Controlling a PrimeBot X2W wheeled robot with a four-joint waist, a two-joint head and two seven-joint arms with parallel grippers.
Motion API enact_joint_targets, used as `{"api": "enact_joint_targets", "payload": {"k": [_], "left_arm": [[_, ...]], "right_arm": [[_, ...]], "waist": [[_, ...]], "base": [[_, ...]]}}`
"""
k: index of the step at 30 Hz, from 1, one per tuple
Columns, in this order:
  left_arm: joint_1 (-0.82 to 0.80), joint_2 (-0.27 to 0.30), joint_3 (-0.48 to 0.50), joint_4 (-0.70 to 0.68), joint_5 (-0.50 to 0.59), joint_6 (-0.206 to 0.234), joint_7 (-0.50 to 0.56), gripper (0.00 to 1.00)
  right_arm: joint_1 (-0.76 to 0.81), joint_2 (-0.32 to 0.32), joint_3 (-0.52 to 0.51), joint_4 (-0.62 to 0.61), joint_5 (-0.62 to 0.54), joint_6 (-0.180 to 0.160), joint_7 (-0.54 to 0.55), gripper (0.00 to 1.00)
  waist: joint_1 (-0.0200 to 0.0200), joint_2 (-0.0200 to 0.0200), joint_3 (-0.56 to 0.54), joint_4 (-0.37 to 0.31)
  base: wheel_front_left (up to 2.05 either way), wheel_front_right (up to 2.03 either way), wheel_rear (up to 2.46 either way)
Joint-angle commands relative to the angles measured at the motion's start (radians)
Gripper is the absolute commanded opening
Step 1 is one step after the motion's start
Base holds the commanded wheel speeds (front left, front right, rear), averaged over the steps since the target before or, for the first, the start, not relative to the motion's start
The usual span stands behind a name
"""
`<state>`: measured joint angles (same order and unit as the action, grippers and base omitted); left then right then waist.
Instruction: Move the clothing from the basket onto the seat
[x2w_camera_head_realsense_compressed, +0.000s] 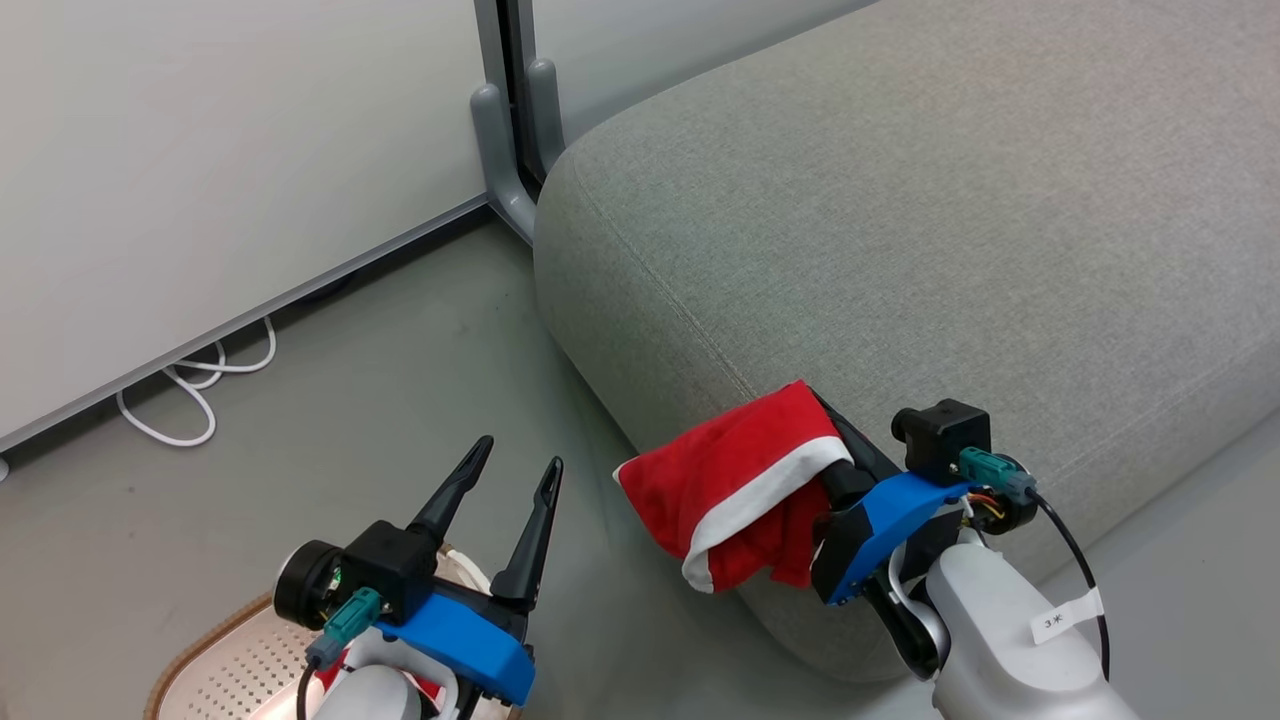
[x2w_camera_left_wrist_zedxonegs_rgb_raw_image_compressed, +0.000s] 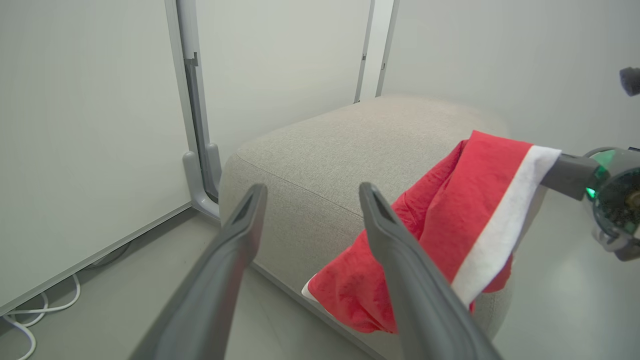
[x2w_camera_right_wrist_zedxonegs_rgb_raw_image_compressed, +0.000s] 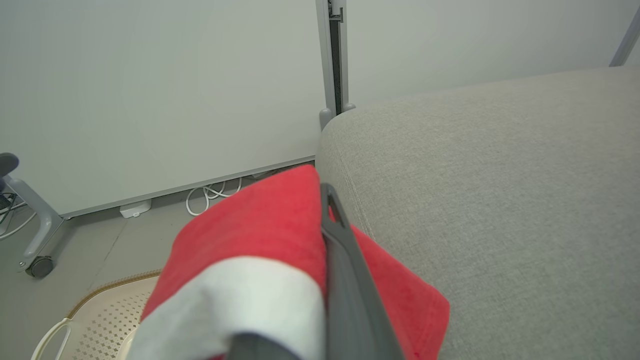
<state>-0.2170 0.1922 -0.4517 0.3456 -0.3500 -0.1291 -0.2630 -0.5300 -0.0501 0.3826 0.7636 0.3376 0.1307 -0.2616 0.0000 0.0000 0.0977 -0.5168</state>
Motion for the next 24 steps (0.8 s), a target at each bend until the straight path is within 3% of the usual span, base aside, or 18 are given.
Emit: {"api": "enact_joint_targets", "payload": {"k": [1,8,15,19,24], "left_arm": [[-0.015,0.007,0.004,-0.002,0.000,-0.002,-0.003,1.00],[-0.026,0.015,0.001,-0.011,0.008,-0.002,-0.003,1.00],[-0.074,0.052,-0.007,-0.035,0.006,-0.002,-0.003,1.00],[-0.118,0.064,-0.041,-0.052,0.007,-0.001,-0.003,1.00],[-0.181,0.067,-0.073,-0.081,0.036,-0.001,-0.003,1.00]], "right_arm": [[0.009,0.000,-0.002,-0.006,0.005,0.000,-0.005,0.00],[-0.019,0.000,-0.026,-0.024,0.070,0.000,-0.005,0.00],[-0.183,-0.008,-0.137,0.005,0.161,0.000,-0.005,0.00],[-0.300,-0.067,-0.244,0.021,0.180,0.000,-0.005,0.00],[-0.416,-0.199,-0.372,0.036,0.206,0.000,-0.001,0.00]], "waist": [[0.0000,0.0000,0.004,0.004],[0.0000,0.0000,0.036,0.020],[0.0000,0.0000,0.124,0.047],[0.0000,0.0000,0.193,0.083],[0.0000,0.0000,0.292,0.147]], "base": [[0.00,0.00,0.00],[0.00,0.00,0.00],[0.00,0.00,0.00],[0.00,0.00,0.00],[0.00,0.00,0.00]]}}
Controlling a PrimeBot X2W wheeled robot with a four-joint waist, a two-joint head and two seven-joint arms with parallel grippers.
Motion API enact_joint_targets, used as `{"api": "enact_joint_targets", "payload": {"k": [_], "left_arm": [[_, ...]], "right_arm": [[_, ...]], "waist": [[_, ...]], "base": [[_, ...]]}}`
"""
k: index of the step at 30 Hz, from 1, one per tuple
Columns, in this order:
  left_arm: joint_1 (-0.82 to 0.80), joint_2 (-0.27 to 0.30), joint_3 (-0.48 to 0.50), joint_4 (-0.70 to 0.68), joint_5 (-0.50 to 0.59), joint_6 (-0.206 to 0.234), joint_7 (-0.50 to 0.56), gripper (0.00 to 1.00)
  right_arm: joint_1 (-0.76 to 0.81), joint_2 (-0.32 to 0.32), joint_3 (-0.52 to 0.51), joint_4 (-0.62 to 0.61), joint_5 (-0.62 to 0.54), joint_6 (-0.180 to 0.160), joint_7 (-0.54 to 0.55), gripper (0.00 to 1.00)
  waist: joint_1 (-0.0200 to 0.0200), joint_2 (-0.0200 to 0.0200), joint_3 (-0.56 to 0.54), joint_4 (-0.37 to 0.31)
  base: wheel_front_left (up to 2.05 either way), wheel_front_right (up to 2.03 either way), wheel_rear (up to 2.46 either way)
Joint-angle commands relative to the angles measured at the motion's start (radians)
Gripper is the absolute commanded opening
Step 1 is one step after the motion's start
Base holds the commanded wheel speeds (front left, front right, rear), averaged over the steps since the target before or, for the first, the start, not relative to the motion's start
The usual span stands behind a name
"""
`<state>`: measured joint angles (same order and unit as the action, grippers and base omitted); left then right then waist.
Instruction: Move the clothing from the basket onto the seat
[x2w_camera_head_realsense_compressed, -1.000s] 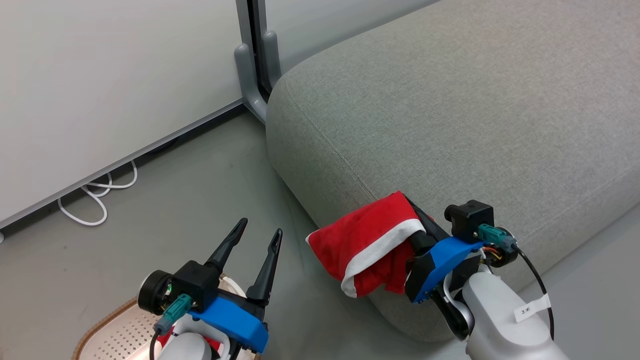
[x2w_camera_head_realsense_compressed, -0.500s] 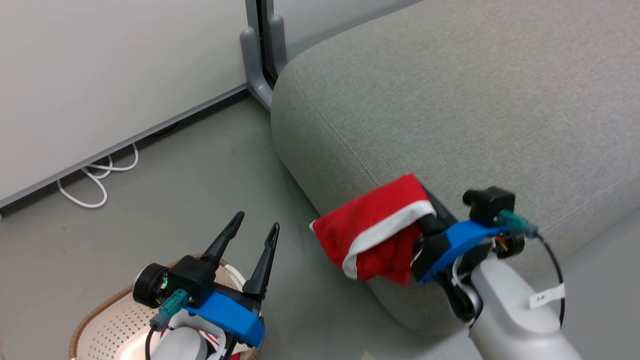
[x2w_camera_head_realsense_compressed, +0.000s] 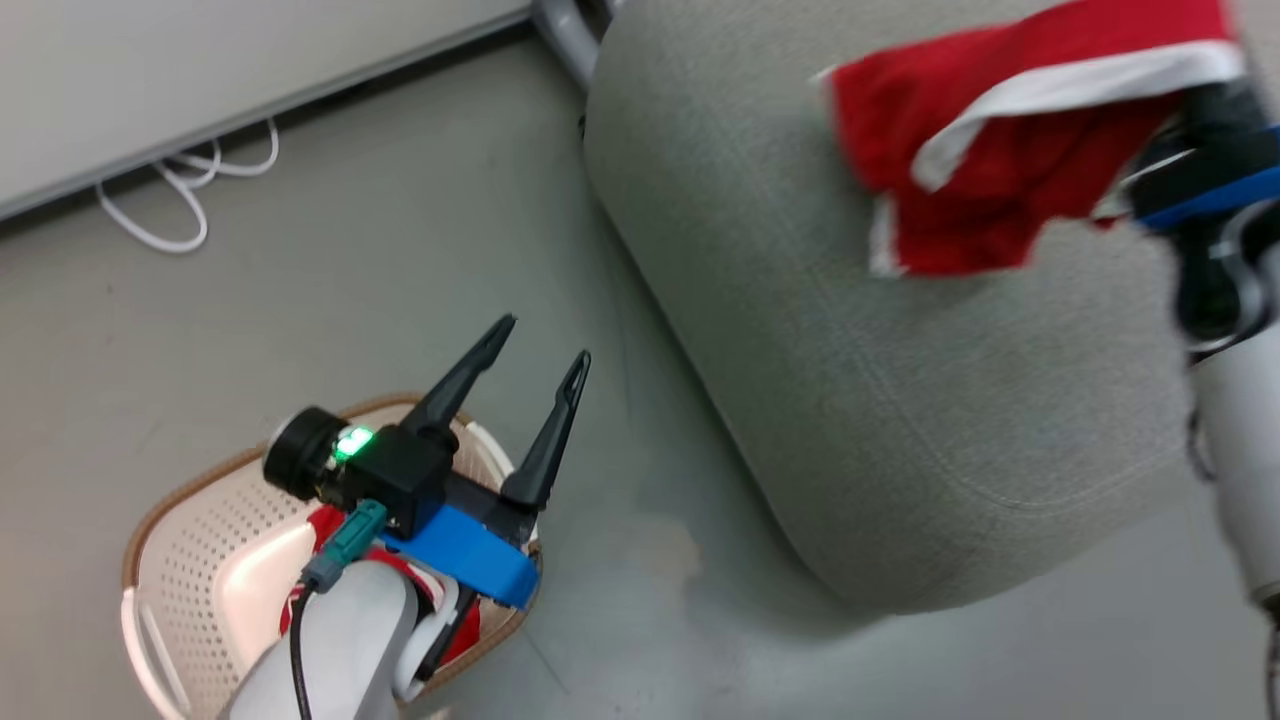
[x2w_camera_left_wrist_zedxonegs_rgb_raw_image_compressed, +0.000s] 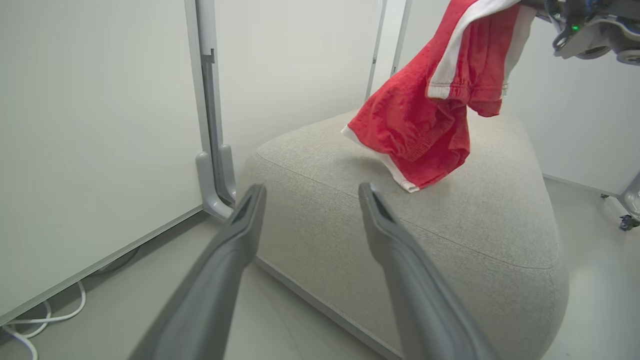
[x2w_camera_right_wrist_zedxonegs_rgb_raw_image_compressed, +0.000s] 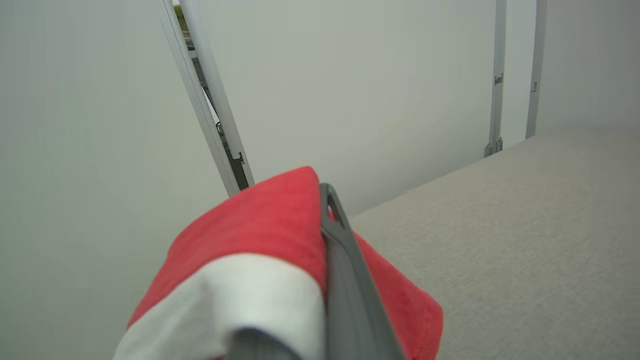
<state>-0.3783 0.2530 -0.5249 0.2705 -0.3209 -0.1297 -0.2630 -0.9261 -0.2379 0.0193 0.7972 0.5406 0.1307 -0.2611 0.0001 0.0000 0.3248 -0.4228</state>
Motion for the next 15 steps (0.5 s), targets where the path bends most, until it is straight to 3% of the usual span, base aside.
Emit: {"api": "enact_joint_targets", "payload": {"k": [1,8,15], "left_arm": [[-0.031,0.008,-0.005,-0.013,0.013,-0.001,-0.003,1.00],[-0.115,0.035,-0.022,-0.086,0.059,-0.001,-0.003,1.00],[-0.179,0.066,-0.030,-0.141,0.087,-0.001,0.005,1.00]], "right_arm": [[-0.038,-0.034,-0.032,0.006,0.007,0.000,-0.001,0.00],[-0.119,-0.175,-0.255,0.035,-0.009,0.000,-0.005,0.00],[-0.076,-0.158,-0.446,0.038,-0.088,0.000,-0.005,0.00]], "waist": [[-0.0001,0.0000,0.086,0.063],[-0.0001,0.0000,0.256,0.123],[-0.0001,0.0000,0.370,0.145]], "base": [[0.00,0.00,0.00],[0.00,0.00,0.00],[0.00,0.00,0.00]]}}
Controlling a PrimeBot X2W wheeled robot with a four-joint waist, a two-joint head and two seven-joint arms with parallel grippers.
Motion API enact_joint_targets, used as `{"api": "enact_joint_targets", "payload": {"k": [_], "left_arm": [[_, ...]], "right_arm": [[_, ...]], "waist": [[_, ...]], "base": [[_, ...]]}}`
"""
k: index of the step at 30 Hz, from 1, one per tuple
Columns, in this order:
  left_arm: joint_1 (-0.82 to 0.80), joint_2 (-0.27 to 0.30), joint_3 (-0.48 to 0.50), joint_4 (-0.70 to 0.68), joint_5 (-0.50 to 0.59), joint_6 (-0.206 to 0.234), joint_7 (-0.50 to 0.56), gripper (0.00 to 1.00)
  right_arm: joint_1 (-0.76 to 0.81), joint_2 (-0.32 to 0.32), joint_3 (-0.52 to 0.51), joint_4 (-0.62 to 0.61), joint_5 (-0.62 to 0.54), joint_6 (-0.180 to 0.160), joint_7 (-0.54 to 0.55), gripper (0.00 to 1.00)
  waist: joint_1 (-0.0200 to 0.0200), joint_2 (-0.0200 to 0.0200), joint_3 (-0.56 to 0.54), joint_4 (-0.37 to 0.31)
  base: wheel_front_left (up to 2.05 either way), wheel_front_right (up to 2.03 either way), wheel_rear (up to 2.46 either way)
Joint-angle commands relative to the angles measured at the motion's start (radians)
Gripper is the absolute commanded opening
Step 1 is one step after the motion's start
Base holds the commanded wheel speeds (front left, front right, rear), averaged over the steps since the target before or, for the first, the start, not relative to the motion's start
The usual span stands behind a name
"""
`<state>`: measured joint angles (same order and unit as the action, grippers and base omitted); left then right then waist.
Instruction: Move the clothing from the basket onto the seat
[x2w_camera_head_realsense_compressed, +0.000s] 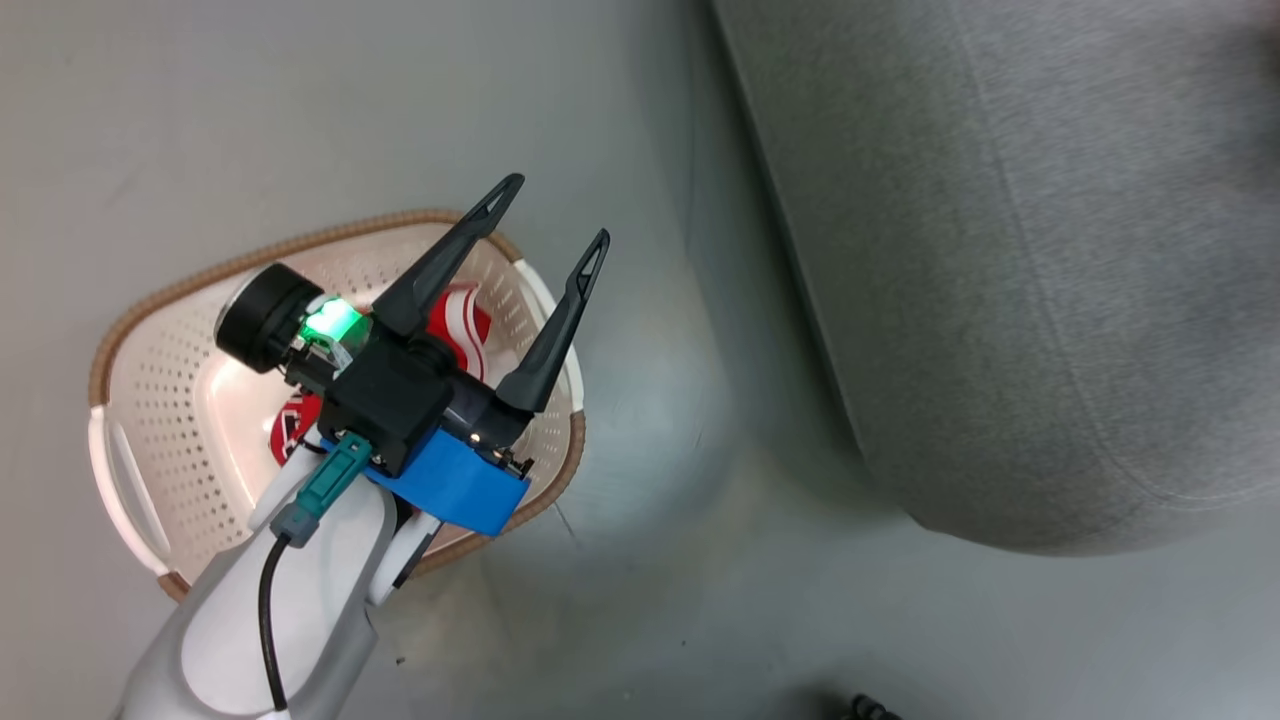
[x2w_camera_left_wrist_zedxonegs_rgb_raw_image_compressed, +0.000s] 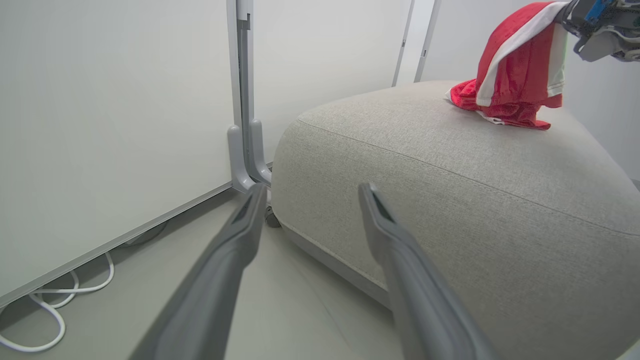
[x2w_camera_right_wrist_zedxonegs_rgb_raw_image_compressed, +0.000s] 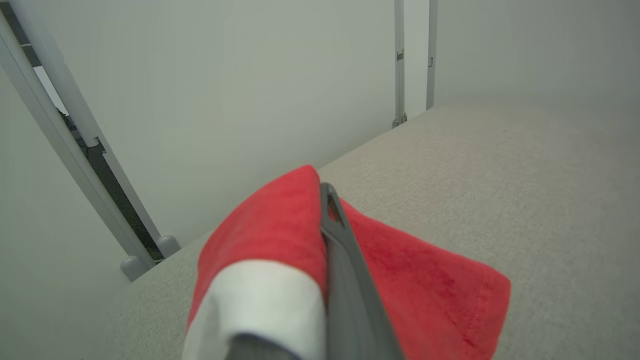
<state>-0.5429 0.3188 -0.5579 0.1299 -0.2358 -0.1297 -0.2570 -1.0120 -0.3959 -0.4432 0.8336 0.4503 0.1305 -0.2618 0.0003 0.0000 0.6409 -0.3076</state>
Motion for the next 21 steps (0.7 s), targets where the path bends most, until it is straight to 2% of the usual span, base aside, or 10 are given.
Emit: {"api": "enact_joint_targets", "payload": {"k": [1,7,13,14,15,16,18,21], "left_arm": [[-0.023,0.006,0.000,-0.008,0.003,-0.001,0.002,1.00],[-0.048,0.025,-0.013,-0.042,0.009,0.000,0.026,1.00],[-0.041,0.031,-0.016,-0.049,0.001,0.007,0.032,1.00],[-0.039,0.032,-0.016,-0.049,0.000,0.007,0.031,1.00],[-0.038,0.034,-0.016,-0.048,-0.001,0.007,0.030,1.00],[-0.038,0.034,-0.016,-0.046,-0.002,0.007,0.030,1.00],[-0.039,0.033,-0.016,-0.043,-0.006,0.009,0.028,1.00],[-0.044,0.030,-0.017,-0.037,-0.010,0.011,0.024,1.00]], "right_arm": [[0.018,0.011,-0.015,0.001,-0.015,0.000,-0.004,0.00],[0.042,0.086,-0.142,-0.005,-0.118,0.000,-0.004,0.00],[0.041,0.134,-0.183,-0.005,-0.180,0.000,-0.004,0.00],[0.041,0.138,-0.184,-0.005,-0.188,0.000,-0.004,0.05],[0.040,0.141,-0.184,-0.005,-0.193,0.000,-0.004,0.25],[0.039,0.143,-0.178,0.002,-0.200,0.000,-0.004,0.46],[0.034,0.141,-0.174,0.007,-0.206,0.000,-0.004,1.00],[0.028,0.135,-0.174,0.013,-0.218,0.000,-0.004,1.00]], "waist": [[-0.0003,0.0000,0.065,0.031],[-0.0003,0.0000,0.101,0.033],[-0.0003,0.0000,0.103,0.032],[-0.0003,0.0000,0.102,0.031],[-0.0003,0.0000,0.102,0.031],[-0.0003,0.0000,0.101,0.031],[-0.0003,0.0000,0.099,0.032],[-0.0003,0.0000,0.096,0.034]], "base": [[0.00,0.00,0.00],[0.00,0.00,0.00],[0.00,0.00,0.00],[0.00,0.00,0.00],[0.00,0.00,0.00],[0.00,0.00,0.00],[0.00,0.00,0.00],[0.00,0.00,0.00]]}}
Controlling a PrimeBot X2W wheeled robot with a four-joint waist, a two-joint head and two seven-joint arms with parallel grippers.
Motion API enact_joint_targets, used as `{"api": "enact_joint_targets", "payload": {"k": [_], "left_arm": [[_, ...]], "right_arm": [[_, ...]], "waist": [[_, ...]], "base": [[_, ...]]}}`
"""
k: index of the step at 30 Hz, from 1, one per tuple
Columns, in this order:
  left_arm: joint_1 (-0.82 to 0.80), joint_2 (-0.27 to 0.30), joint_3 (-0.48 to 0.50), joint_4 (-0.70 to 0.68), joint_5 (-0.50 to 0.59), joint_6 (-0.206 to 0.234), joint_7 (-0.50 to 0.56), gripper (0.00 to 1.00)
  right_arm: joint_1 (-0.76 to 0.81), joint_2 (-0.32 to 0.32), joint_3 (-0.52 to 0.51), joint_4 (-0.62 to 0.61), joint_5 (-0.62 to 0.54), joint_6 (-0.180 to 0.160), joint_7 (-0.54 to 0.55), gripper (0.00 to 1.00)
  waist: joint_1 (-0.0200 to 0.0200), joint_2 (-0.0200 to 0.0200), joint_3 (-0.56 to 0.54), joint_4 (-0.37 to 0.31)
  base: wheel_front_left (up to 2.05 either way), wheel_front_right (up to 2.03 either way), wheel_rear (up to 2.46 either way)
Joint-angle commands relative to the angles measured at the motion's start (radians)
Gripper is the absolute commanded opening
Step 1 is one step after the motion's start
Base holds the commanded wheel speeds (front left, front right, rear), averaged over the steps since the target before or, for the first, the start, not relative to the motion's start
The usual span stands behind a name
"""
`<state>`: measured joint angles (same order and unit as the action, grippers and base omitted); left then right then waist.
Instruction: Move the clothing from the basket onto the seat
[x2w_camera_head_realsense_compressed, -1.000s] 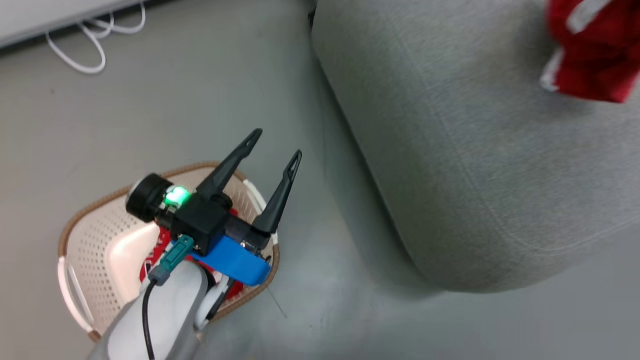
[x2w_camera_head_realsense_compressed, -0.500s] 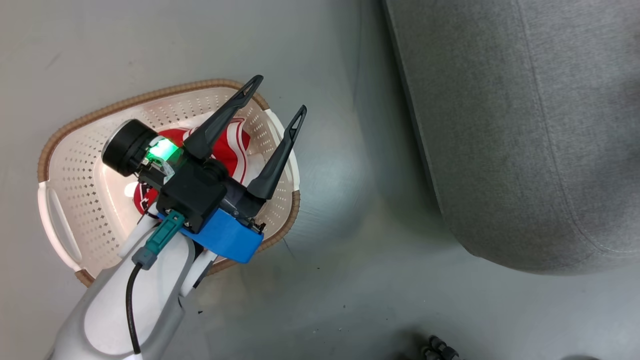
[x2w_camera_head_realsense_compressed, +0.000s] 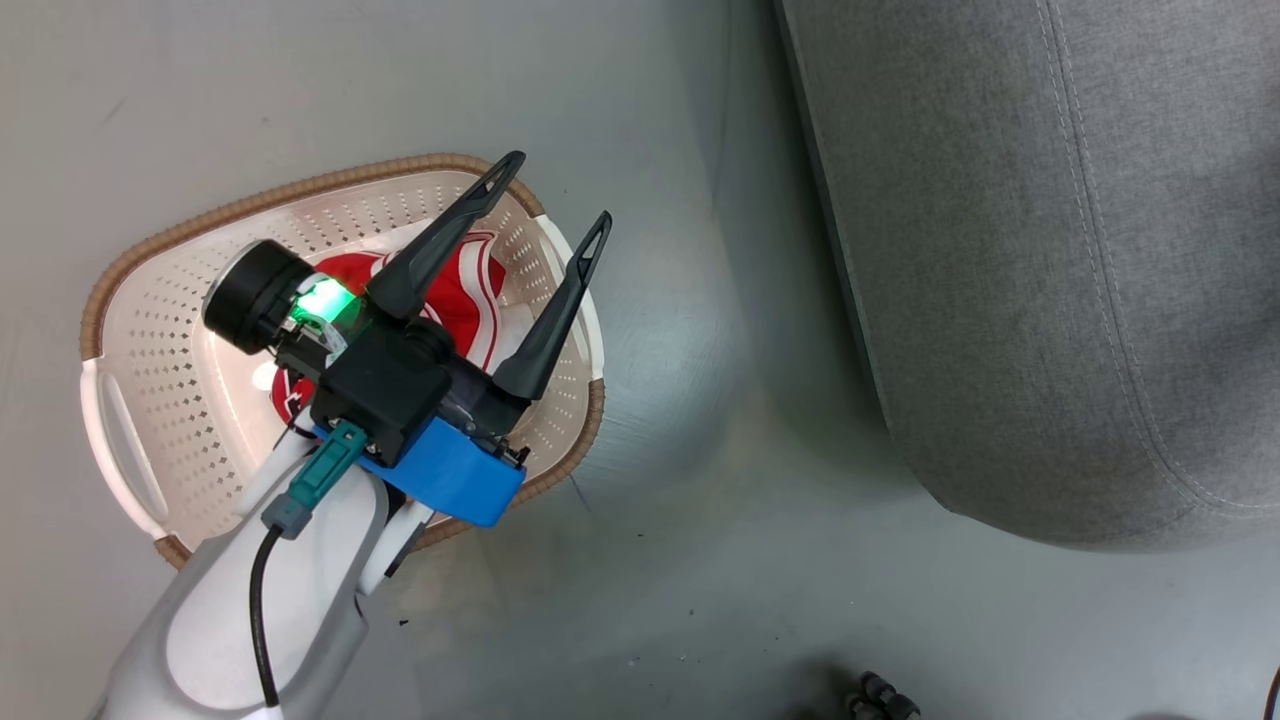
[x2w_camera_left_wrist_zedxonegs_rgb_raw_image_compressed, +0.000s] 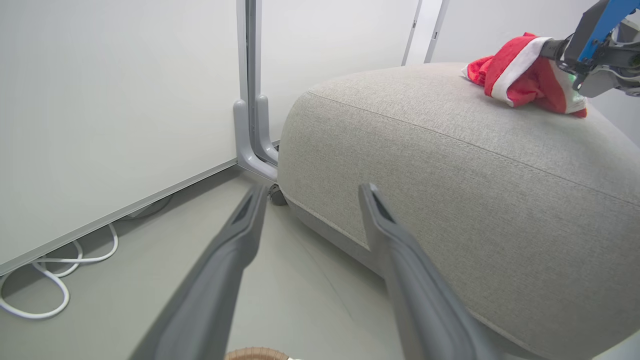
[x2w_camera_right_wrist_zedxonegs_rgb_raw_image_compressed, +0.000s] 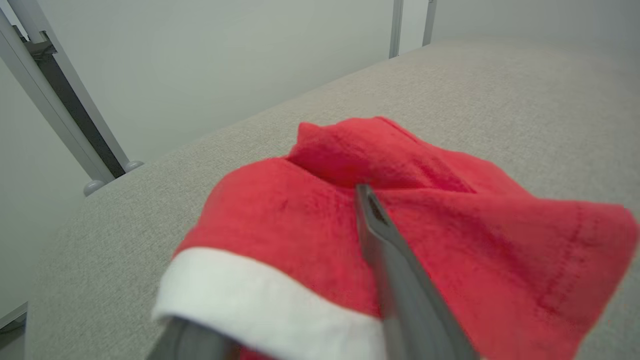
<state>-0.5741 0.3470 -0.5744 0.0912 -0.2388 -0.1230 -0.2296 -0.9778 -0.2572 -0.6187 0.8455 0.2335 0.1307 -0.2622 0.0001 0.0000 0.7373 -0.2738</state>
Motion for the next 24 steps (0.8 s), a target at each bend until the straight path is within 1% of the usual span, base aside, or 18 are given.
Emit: {"api": "enact_joint_targets", "payload": {"k": [1,6,11,18,24], "left_arm": [[-0.015,0.001,-0.001,0.004,-0.007,0.005,-0.004,1.00],[-0.027,-0.009,-0.003,0.022,-0.010,0.006,-0.013,1.00],[-0.029,-0.027,-0.006,0.058,-0.019,0.005,-0.025,1.00],[0.010,-0.066,-0.001,0.130,-0.045,0.001,-0.036,1.00],[0.074,-0.103,0.036,0.140,-0.063,-0.002,-0.037,1.00]], "right_arm": [[-0.008,-0.005,0.001,-0.002,-0.004,0.000,-0.004,1.00],[-0.002,-0.001,0.006,-0.012,-0.025,0.000,-0.004,1.00],[0.023,0.000,0.012,-0.015,-0.042,0.000,-0.004,1.00],[0.093,0.007,0.042,0.009,-0.076,0.000,-0.004,1.00],[0.171,0.020,0.095,0.033,-0.109,0.000,-0.004,1.00]], "waist": [[-0.0001,0.0000,-0.001,0.002],[-0.0001,0.0000,-0.008,0.009],[-0.0001,0.0000,-0.044,0.021],[-0.0001,0.0000,-0.154,0.042],[-0.0001,0.0000,-0.269,0.058]], "base": [[0.00,0.00,0.00],[0.00,0.00,0.00],[0.00,0.00,0.00],[0.00,0.00,0.00],[0.00,0.00,0.00]]}}
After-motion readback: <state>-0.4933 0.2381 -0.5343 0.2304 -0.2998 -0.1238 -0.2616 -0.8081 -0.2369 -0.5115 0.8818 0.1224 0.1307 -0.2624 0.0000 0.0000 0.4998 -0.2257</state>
